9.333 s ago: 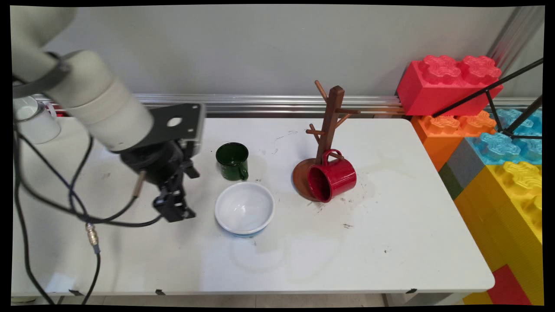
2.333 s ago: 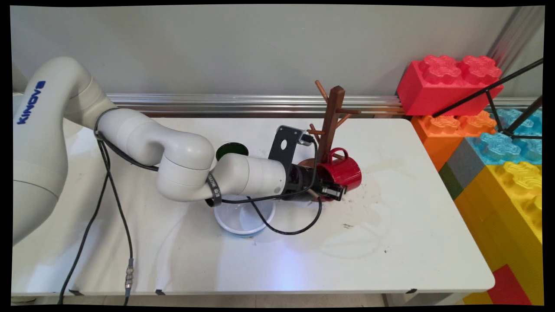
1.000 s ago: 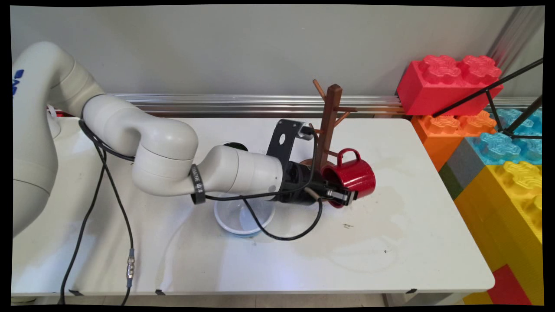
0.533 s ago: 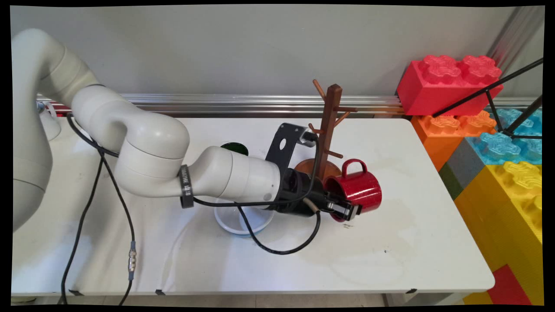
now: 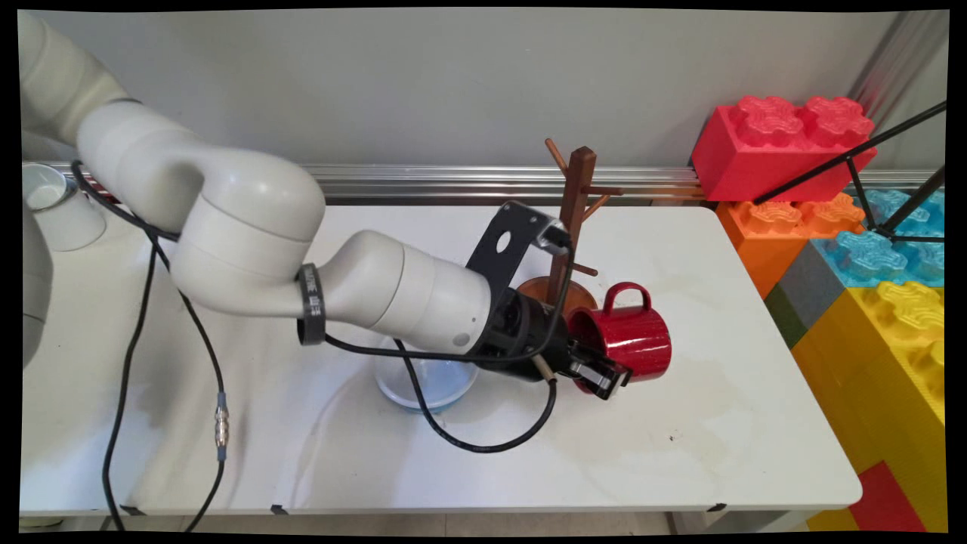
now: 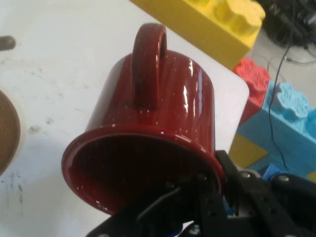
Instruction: Place the picked object on the table
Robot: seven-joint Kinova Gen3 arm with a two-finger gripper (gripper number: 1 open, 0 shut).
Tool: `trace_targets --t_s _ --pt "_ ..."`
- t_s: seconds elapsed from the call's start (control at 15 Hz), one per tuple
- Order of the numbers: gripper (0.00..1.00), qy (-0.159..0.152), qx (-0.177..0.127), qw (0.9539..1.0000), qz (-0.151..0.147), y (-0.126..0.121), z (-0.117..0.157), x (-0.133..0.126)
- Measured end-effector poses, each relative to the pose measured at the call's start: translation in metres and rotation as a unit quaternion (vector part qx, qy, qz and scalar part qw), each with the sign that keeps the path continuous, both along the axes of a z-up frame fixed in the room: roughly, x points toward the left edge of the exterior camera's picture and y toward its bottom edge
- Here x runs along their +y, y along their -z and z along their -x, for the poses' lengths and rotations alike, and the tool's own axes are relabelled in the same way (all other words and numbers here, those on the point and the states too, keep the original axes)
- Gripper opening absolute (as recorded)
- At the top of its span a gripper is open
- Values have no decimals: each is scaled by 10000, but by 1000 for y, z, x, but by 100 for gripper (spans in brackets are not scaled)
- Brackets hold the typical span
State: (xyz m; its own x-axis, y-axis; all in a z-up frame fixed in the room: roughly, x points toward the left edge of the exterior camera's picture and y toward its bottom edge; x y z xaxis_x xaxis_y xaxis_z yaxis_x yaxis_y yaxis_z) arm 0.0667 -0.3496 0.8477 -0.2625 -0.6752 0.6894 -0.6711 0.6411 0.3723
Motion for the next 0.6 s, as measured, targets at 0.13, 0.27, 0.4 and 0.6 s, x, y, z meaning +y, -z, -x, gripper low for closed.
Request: trace_targets --t_s 0.13,0.27,0.4,0.6 --pt "0 107 -128 9999 16 -12 4 2" --pt "0 181 -267 9995 -12 -23 8 3" --pt "0 228 -436 9988 -66 -35 13 5" --pt "0 248 -704 9970 -179 -52 22 6"
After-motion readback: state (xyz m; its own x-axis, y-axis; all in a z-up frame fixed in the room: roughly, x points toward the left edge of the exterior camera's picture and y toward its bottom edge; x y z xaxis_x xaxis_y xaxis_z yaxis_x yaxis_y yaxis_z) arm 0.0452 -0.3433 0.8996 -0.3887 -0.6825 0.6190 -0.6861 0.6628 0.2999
